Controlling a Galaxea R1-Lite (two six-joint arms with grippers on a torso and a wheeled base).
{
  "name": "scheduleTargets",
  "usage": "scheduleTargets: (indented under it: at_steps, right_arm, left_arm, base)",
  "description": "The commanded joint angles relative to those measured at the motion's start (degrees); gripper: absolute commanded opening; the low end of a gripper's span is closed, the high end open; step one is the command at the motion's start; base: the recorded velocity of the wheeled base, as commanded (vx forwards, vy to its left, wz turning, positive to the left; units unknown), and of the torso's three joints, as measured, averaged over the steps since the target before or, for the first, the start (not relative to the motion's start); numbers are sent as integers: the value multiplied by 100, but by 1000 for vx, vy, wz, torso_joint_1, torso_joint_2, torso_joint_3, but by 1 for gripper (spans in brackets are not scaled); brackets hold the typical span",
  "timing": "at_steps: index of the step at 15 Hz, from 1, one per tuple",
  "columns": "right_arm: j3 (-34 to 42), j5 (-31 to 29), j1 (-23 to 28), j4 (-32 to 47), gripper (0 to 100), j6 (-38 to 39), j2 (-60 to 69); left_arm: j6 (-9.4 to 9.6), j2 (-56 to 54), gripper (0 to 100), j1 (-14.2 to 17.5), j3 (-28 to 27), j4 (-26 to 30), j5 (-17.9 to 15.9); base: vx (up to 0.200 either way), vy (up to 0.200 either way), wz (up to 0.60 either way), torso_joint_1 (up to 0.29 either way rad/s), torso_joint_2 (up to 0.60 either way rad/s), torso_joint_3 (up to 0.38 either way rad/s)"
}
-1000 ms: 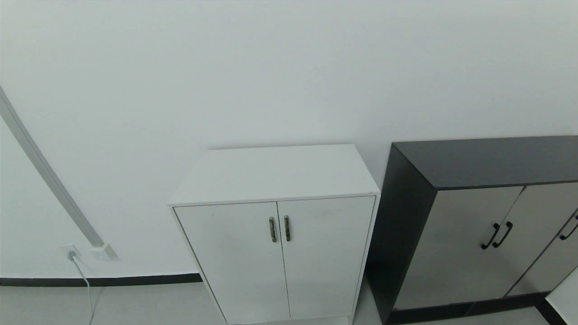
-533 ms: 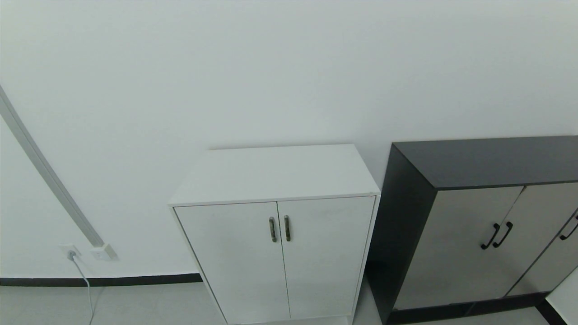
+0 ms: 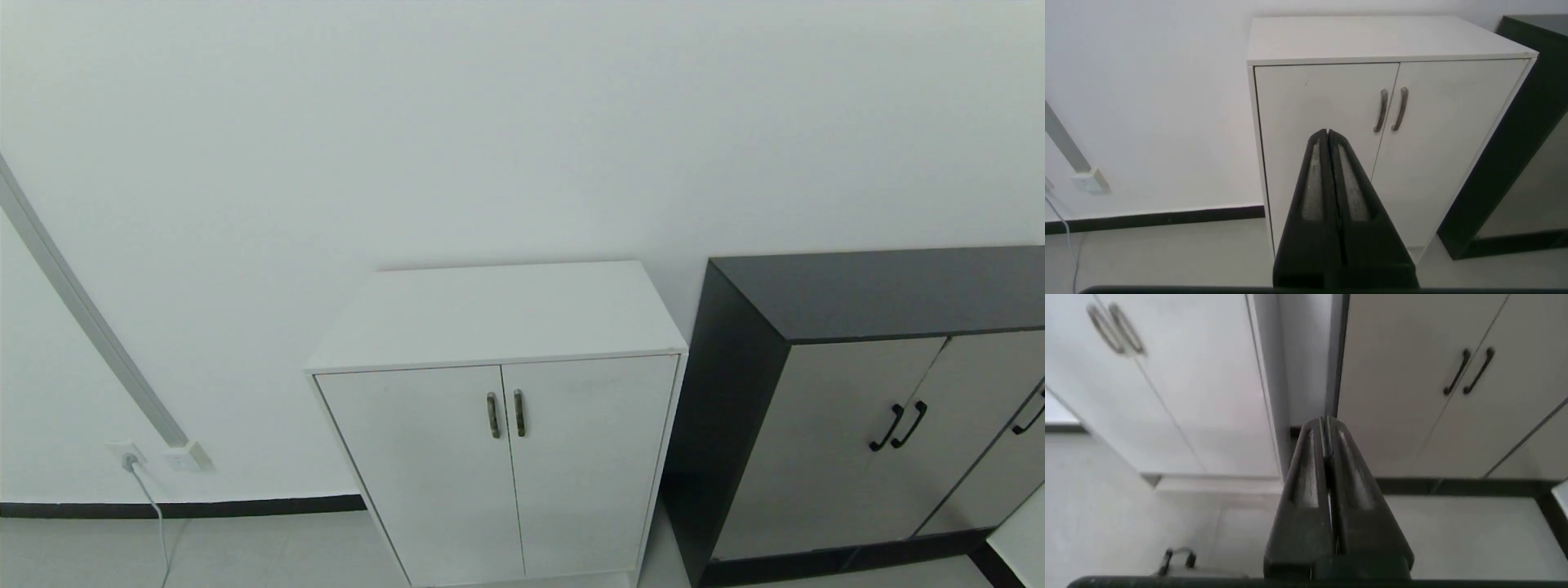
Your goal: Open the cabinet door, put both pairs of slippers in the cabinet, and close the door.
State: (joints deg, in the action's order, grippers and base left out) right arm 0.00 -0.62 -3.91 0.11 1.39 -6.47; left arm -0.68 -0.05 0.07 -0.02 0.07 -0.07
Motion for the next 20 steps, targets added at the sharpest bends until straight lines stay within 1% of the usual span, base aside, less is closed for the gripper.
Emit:
scheduleTargets:
  at_steps: [1, 2, 3, 7, 9, 20]
  right_arm:
    - [0, -52, 5, -11, 0, 81, 102]
    - [0, -245, 49, -72, 0, 388, 129]
    - [0, -210, 444, -55, 0, 257, 603]
    - [-9, -184, 409, -2, 0, -130, 639]
    - [0, 308, 391, -11, 0, -113, 639]
    - [0, 264, 391, -11, 0, -113, 647]
  left_arm:
    - [-2, 5, 0, 1, -6, 1, -1]
    - [-2, 5, 0, 1, -6, 1, -1]
    - [-2, 5, 0, 1, -6, 1, -1]
    - [42, 5, 0, 1, 2, 1, -1]
    - [42, 5, 0, 1, 2, 1, -10]
    - [33, 5, 0, 1, 2, 1, -1]
  base:
    - [0, 0, 0, 0, 0, 0]
    - [0, 0, 0, 0, 0, 0]
    - [0, 0, 0, 0, 0, 0]
    - [0, 0, 0, 0, 0, 0]
    - [0, 0, 0, 0, 0, 0]
    - [0, 0, 0, 0, 0, 0]
